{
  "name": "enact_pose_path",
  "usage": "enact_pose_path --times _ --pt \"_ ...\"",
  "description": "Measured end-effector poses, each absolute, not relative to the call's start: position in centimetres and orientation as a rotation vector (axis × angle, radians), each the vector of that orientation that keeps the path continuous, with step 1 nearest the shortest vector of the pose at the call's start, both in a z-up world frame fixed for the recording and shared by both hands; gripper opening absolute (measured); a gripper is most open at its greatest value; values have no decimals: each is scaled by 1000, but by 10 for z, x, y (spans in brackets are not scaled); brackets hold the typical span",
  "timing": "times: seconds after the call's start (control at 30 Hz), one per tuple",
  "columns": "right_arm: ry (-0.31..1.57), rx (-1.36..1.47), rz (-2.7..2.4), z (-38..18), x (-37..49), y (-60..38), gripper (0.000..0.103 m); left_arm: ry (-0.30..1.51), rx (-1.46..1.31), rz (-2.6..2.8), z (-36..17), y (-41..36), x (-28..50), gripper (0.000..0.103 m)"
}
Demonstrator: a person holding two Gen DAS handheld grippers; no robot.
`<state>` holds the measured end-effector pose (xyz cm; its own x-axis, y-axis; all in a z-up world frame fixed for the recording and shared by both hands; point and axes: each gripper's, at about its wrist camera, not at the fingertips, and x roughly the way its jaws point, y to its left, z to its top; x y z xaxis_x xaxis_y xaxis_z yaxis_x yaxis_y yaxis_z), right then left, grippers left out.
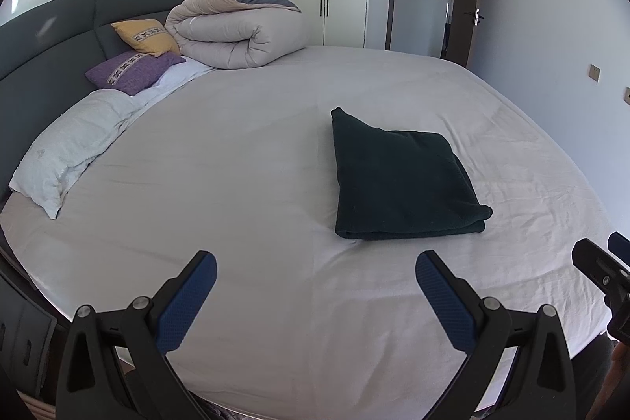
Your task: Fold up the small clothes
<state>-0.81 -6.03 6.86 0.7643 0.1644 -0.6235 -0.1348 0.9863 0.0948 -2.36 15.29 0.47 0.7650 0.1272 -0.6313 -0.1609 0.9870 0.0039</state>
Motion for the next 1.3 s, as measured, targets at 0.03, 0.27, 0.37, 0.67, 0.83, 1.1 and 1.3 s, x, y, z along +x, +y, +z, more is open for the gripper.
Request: enact_pose_path --times 0.03,0.27,0.37,0.67,0.83,1.1,1.3 --pt "683 46 163 68 -7 -60 103 682 -51 156 4 151 -24 103" --pt "684 46 157 64 -5 -58 103 683 -50 155 3 150 -24 103" --pt "686 47 156 62 -5 -57 103 687 -51 155 3 150 -24 103" --pt "698 44 151 56 -4 -52 103 698 -53 152 -1 152 -23 103" --pt "703 44 148 54 -3 -51 103 703 -54 153 -2 152 -22 103" --pt "707 44 147 52 -2 -49 103 707 -55 154 -4 153 -22 103" --pt "708 43 146 51 -2 -49 103 708 -54 155 -4 153 -22 103"
